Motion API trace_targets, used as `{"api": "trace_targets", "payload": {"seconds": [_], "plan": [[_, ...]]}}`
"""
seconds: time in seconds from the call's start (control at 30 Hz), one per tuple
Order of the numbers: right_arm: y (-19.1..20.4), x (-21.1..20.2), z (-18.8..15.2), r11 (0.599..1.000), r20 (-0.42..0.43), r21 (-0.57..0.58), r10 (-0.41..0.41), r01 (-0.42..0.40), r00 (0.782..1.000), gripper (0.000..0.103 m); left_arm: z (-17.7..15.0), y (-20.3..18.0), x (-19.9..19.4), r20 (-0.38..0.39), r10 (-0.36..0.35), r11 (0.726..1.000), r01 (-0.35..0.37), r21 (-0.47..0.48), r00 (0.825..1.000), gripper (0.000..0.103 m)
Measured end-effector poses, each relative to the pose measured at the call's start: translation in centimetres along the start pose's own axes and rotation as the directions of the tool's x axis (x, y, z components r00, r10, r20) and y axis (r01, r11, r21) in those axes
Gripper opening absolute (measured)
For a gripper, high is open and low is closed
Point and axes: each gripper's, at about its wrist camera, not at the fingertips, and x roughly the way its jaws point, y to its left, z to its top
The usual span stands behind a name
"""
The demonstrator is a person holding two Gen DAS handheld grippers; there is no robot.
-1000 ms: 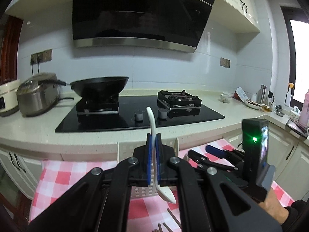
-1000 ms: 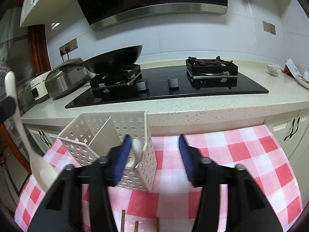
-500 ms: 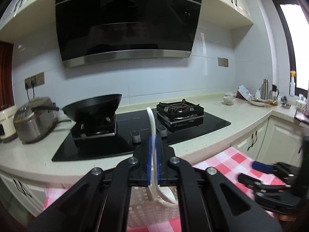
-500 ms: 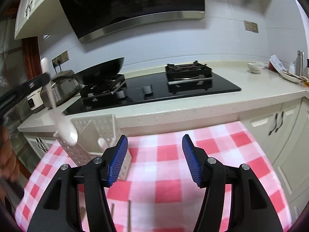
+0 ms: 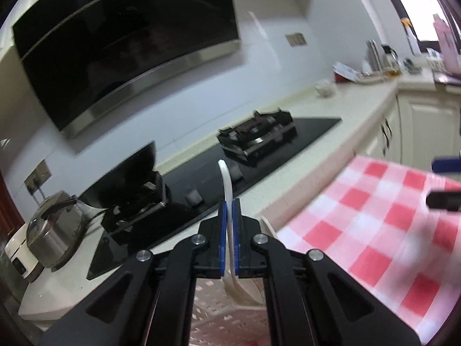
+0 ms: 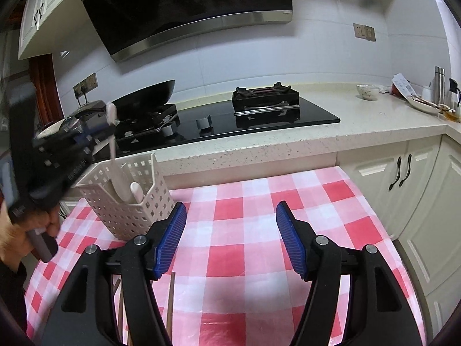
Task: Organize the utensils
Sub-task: 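Lower the left gripper's spoon into the basket and open it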
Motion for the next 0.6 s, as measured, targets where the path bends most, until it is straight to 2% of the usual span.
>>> {"api": "trace_targets", "payload": {"seconds": [0.23, 0.47, 0.6], "plan": [[0.3, -0.3, 0.0, 1.0, 0.001, -0.003, 0.005, -0.005, 1.0, 0.063, -2.7, -1.7, -0.2, -0.034, -0.039, 0.999, 0.04, 0.029, 0.999, 0.005], [0.7, -0.6, -0.2, 1.0, -0.006, -0.009, 0.01, -0.01, 1.0, 0.064, -3.7, -3.0, -0.7, -0.074, -0.101, 0.993, 0.105, 0.051, 0.992, 0.008], [0.8, -0.8, -0.3, 1.0, -0.007, -0.011, 0.007, -0.007, 1.0, 0.064, -4.7, -3.2, -0.5, -0.1, -0.13, 0.991, 0.133, 0.024, 0.986, 0.008]]}}
